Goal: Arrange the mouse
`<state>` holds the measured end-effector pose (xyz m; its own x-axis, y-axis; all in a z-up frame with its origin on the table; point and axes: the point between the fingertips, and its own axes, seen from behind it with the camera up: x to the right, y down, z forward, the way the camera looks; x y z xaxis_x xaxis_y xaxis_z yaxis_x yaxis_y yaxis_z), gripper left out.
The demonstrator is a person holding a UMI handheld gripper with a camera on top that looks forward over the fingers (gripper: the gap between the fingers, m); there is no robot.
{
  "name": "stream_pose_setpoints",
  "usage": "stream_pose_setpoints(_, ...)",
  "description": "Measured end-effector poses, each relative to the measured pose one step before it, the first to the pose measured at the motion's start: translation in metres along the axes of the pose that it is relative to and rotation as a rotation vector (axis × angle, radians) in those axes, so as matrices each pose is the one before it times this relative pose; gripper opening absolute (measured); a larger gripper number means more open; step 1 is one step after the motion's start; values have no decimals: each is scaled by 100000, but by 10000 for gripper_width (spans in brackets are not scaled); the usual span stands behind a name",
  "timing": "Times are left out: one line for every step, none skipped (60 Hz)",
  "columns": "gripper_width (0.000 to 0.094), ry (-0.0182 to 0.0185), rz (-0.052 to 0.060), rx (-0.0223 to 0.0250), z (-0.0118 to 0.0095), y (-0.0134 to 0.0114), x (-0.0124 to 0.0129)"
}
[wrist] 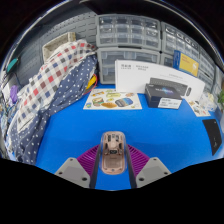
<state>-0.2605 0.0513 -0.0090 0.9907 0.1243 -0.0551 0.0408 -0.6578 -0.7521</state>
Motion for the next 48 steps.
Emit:
stream_pose_setpoints(464,-349,136,-16,-50,56,-19)
stream_pose_setpoints(448,-45,-1,503,-26,-43,-1)
stream_pose_setpoints(460,-117,-54,149,3,49,14)
stream_pose_setpoints(420,161,-205,483,4,-43,69)
stream_pose_setpoints(412,32,-190,-29,-27,100,29)
stream_pose_setpoints(389,-96,-171,529,-1,-43,13)
stream_pose_setpoints(384,-119,-161,108,0,53,1)
stream_pose_setpoints(366,-4,34,258,-4,-3,30)
stream_pose_setpoints(364,-230,-50,164,28,-30,-20)
stream_pose_setpoints(378,-130,-124,-66,0,13,-12)
stream_pose_setpoints(339,-158,-319,155,-40,-1,31)
stream_pose_setpoints(334,-254,-586,-347,-6,67,16)
stream_pose_setpoints(334,-211,-399,86,35,-60,-31)
stream_pose_setpoints(333,-306,-223,-171,18,25,-31)
stream_pose_setpoints(333,-329,-219,-265,17,35,-1)
stream_pose_setpoints(334,-468,46,-376,26,56,-32)
stream_pose_setpoints(334,-654,69,-393,7,18,-50)
stream_pose_setpoints(333,-897,33,-292,-33,-44,-80)
stream_pose_setpoints(333,-773,-81,-593,-63,-2,8)
stream_pose_setpoints(334,-511,-201,-1147,-216,-36,241)
stream_pose_setpoints(334,-178,-180,-692,-193,-42,208)
stream_pose_setpoints(334,-440,-352,-83,-271,-221,264)
stream_pose_setpoints(333,-624,-365,547,-387,-391,302)
stream_pose_setpoints(335,-674,-164,867,-453,-496,372)
stream_pose_setpoints(335,-469,57,958,-529,-588,497)
stream_pose_setpoints(335,-359,-9,1227,-576,-683,593)
stream_pose_setpoints(335,-264,-288,1420,-657,-761,683)
stream_pose_setpoints(335,441,-287,2081,-598,-680,543)
stream_pose_setpoints(335,251,-541,1650,-737,-903,954)
stream_pose_setpoints(335,203,-562,1205,-874,-995,1285)
stream_pose_setpoints(335,639,-485,1648,-770,-940,1197)
stream_pose_setpoints(335,599,-357,1637,-780,-965,1257)
stream_pose_setpoints(336,347,-330,1604,-762,-955,1288)
stream_pose_setpoints(336,344,-402,1553,-786,-909,1273)
stream_pose_setpoints(336,550,-305,1610,-788,-875,1388)
stream_pose_setpoints(336,927,-145,1582,-787,-891,1505)
stream_pose_setpoints(336,1425,-85,1958,-652,-784,1390)
stream_pose_setpoints(336,1269,-99,1181,-629,-935,1608)
stream_pose_setpoints(336,1190,-31,1321,-681,-735,1687)
stream_pose_setpoints(337,1068,-14,1335,-658,-704,1859)
stream_pose_setpoints(337,1218,89,1300,-567,-653,1776)
stream_pose_setpoints(337,1224,68,1325,-480,-591,1760)
stream_pose_setpoints(336,1338,209,1146,-416,-535,1819)
stream_pose_setpoints(336,1455,365,774,-403,-437,1809)
stream_pose_setpoints(337,1659,522,435,-275,-278,1702)
stream_pose_setpoints(337,1404,251,441,-250,-270,1800)
stream_pose_setpoints(336,1602,196,639,-162,-45,1528)
stream_pose_setpoints(336,902,-49,162,-29,-270,1919)
